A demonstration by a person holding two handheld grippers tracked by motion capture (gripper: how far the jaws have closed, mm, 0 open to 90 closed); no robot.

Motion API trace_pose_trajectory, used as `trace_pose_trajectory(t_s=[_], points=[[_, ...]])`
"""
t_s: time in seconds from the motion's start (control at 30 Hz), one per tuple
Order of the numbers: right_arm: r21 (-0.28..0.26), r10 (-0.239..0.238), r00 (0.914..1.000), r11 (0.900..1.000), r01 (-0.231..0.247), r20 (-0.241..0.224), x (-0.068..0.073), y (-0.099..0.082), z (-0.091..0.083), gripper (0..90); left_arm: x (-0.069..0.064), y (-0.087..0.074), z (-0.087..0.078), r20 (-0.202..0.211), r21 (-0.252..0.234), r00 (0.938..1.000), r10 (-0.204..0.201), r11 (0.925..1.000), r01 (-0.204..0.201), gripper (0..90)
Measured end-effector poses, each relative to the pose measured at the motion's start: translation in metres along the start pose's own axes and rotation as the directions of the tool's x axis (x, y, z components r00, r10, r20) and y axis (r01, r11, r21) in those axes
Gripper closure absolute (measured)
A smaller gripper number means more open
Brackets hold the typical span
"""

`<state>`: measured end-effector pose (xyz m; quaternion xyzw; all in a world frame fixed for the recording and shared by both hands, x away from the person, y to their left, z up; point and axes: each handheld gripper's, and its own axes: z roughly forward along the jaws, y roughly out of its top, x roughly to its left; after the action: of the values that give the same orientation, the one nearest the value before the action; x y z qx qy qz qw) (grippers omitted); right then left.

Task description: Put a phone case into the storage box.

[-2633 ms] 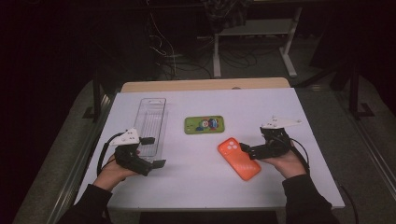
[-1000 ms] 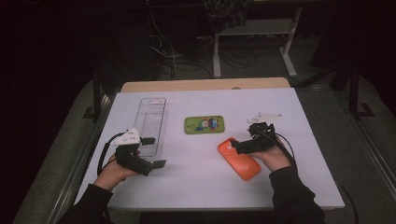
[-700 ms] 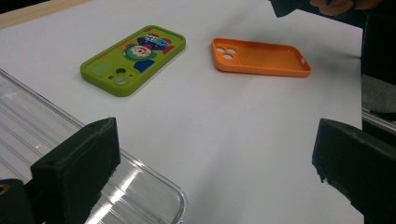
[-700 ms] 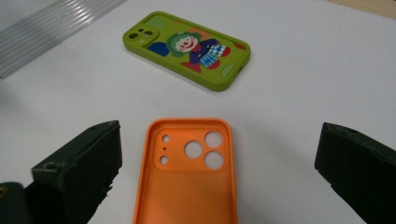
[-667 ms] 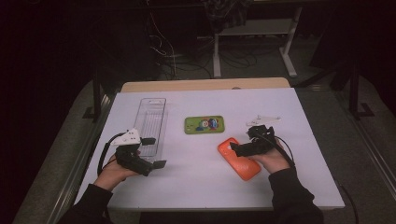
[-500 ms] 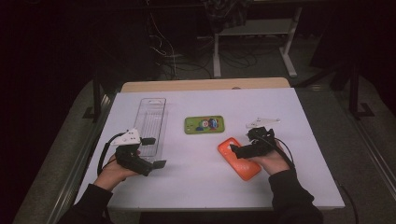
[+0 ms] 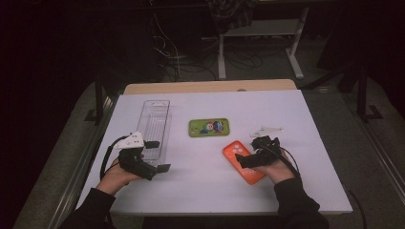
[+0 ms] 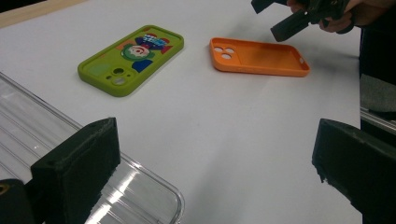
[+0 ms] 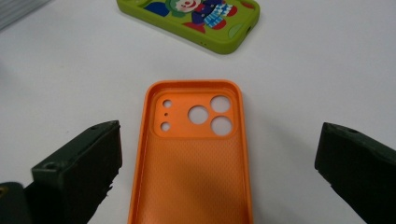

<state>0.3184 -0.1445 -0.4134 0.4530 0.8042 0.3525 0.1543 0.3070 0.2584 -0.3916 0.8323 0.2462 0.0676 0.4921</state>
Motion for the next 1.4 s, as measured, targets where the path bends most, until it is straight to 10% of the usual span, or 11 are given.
trace_pose_trajectory(t_s=[1.4], points=[[0.175,-0.08,0.9966,0.9811,0.083,-0.02,0.012,-0.019,0.027,12.4,-0.001,0.0,0.002,0.006,0.007,1.0,0.0,1.0,0.0,0.8]])
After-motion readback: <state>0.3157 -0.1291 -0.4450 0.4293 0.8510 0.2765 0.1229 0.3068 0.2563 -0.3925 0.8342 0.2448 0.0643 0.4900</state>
